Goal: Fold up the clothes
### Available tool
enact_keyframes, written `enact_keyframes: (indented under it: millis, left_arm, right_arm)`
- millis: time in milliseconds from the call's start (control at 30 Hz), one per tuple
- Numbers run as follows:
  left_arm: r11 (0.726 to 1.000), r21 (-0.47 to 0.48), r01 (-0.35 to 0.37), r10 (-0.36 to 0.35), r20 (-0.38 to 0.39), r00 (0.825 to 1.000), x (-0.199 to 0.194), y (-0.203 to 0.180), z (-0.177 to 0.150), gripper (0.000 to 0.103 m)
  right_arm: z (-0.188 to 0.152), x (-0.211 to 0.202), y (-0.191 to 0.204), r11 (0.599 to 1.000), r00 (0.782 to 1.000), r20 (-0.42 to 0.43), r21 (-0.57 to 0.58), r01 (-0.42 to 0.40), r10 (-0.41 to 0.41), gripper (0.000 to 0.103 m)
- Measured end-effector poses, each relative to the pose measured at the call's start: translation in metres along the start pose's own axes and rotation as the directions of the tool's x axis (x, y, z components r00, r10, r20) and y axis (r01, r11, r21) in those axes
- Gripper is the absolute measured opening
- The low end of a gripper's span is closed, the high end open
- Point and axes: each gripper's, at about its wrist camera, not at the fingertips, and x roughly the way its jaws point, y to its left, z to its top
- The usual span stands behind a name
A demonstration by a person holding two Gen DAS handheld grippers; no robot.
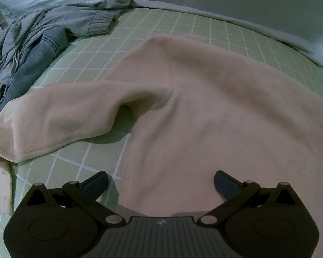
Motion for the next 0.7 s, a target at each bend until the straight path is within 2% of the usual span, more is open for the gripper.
enact_keyframes:
  millis: [133,367,533,700]
  left_arm:
    - [1.0,0.004,0.002,-0.002,0.003,1.0,0.0,0.0,0.0,0.103]
    - [1.0,0.005,0.002,-0.002,0.014,1.0,0.001,0.0,-0.001,0.103]
    - [1.0,0.003,0.001,-0.001,0.02,1.0,0.001,0.0,-0.001,0.103]
    - [1.0,0.006,0.003,-0.003,0.029,1.0,0.0,0.0,-0.002,0.103]
  right_arm:
    - [0.001,0.028,0.023,0.998,0.992,-0.124,-0.049,-0.045,0.039,0.014]
    - [-0.031,-0.002,0.05,0.977,0.99,-0.132,-0.2,-0.073,0.046,0.013]
    - [-0.055,-0.021,0.066,0.962,0.99,-0.128,-0.261,-0.085,0.053,0.012]
    - [-0.069,-0.021,0.079,0.93,0.995,-0.101,-0.366,-0.045,0.009,0.013]
